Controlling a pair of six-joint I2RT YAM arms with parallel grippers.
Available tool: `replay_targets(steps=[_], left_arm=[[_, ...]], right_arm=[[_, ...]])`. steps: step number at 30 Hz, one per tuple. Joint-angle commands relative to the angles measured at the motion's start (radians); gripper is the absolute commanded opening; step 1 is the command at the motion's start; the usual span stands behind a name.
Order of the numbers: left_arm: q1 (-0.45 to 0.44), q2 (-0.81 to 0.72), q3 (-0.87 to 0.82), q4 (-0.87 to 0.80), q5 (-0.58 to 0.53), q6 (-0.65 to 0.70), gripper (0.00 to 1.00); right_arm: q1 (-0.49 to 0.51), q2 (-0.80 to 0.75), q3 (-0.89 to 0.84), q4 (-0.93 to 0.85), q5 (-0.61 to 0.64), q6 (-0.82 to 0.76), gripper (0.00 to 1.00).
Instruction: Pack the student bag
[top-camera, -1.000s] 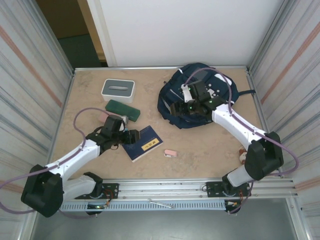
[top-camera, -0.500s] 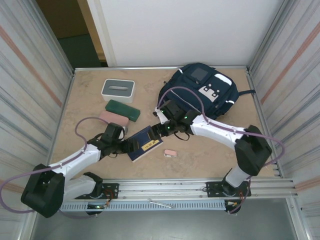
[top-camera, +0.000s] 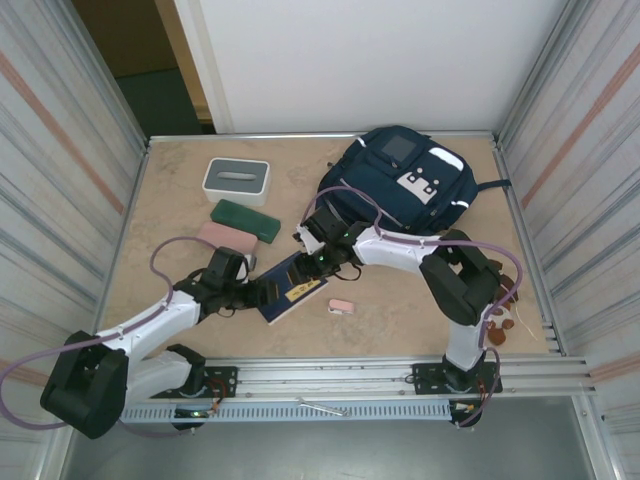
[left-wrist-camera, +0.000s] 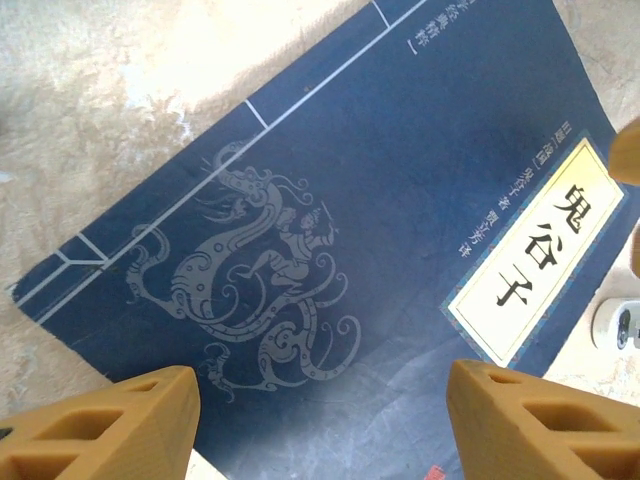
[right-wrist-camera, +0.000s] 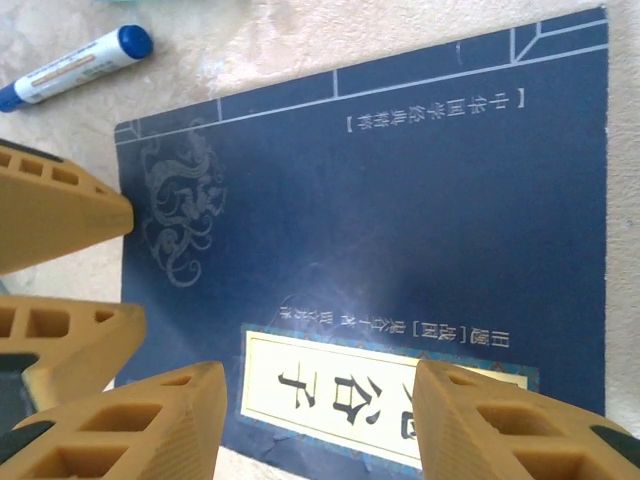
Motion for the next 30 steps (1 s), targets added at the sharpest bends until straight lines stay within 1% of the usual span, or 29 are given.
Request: replay_targets(steps=[1, 6, 11, 13, 16, 18, 20, 22, 24, 25, 27, 29, 30], left_arm=[[-0.016, 0.018, -0.013, 0.02, 0.055, -0.01, 0.66], [-0.092, 0.079, 0.005, 0.082, 0.061, -0.036, 0.66], [-0.157, 0.195, 0.066, 0.146, 0.047, -0.039, 0.66], [-0.182, 0.26, 0.11, 0.177, 0.051, -0.032, 0.66], [-0.196, 0.343, 0.17, 0.243, 0.076, -0.021, 0.66], [-0.196, 0.359, 0.207, 0.246, 0.064, 0.002, 0.66], [-0.195, 0.322, 0.22, 0.239, 0.025, 0.029, 0.67], [-0.191, 0.255, 0.212, 0.233, -0.024, 0.057, 0.68], [-0.158, 0.188, 0.197, 0.22, -0.059, 0.086, 0.7], [-0.134, 0.17, 0.187, 0.22, -0.054, 0.091, 0.7], [-0.063, 0.166, 0.172, 0.242, 0.001, 0.103, 0.7], [-0.012, 0.207, 0.19, 0.24, 0.065, 0.117, 0.71], [0.002, 0.239, 0.213, 0.228, 0.093, 0.132, 0.71]], right_arm=[[-0.036, 0.028, 0.022, -0.014, 0.0, 0.005, 0.49], [-0.098, 0.085, 0.046, -0.017, -0.005, -0.005, 0.43], [-0.163, 0.132, 0.091, -0.023, 0.01, -0.019, 0.4], [-0.177, 0.166, 0.149, -0.031, 0.015, -0.033, 0.39], [-0.177, 0.24, 0.27, -0.067, 0.026, -0.06, 0.39], [-0.18, 0.276, 0.354, -0.101, 0.03, -0.076, 0.4], [-0.185, 0.263, 0.395, -0.127, 0.036, -0.092, 0.41], [-0.187, 0.205, 0.384, -0.139, 0.053, -0.108, 0.44], [-0.187, 0.117, 0.317, -0.139, 0.076, -0.107, 0.51], [-0.187, 0.074, 0.275, -0.137, 0.083, -0.097, 0.55], [-0.183, -0.016, 0.157, -0.118, 0.099, -0.045, 0.63], [-0.179, -0.087, 0.041, -0.088, 0.123, 0.032, 0.71], [-0.177, -0.115, -0.011, -0.075, 0.138, 0.083, 0.73]])
